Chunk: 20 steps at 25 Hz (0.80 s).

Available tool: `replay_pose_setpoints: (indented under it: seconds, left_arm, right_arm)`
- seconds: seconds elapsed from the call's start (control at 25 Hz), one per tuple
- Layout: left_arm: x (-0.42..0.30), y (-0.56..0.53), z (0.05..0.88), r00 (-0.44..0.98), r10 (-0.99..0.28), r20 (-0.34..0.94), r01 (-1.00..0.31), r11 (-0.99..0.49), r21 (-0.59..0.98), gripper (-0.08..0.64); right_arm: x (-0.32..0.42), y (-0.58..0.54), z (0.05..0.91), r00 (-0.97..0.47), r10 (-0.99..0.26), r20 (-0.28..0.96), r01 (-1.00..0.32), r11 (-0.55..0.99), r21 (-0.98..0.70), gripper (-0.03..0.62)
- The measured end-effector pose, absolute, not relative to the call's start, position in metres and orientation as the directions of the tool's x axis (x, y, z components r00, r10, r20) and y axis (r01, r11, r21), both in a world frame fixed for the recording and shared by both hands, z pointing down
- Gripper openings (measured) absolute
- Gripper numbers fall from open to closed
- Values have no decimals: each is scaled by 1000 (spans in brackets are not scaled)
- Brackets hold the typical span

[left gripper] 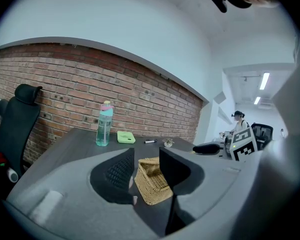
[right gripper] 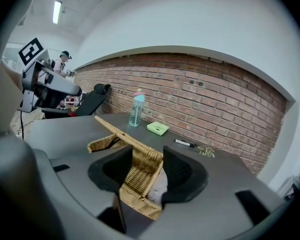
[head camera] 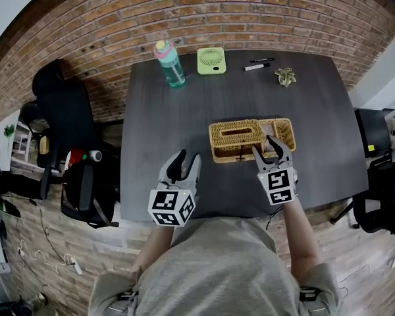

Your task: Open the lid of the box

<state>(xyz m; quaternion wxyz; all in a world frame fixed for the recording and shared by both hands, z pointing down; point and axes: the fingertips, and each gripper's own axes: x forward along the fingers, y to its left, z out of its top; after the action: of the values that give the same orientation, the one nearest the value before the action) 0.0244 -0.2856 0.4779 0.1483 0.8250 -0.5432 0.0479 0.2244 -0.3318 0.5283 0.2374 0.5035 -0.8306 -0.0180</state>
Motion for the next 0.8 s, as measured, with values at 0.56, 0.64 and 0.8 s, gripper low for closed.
replay_pose_setpoints:
  seconds: [0.56,0.64,0.8]
  left_arm:
    - [20,-292,479,400,-885,239,-912,-358,201,158]
    - [19,-293,479,398,-886,240,-913,-355,201,158]
    - [17,-296,480,392,-888,241,-915,-348,206,158]
  right_arm:
    - [219,-365,496,-408,-838,362,-807,516,286,183]
    - [218,-370,494,-410,-836,365,-801,521,295,181]
    - [217,-383,488,-412,-836,361,-795,524,305,176]
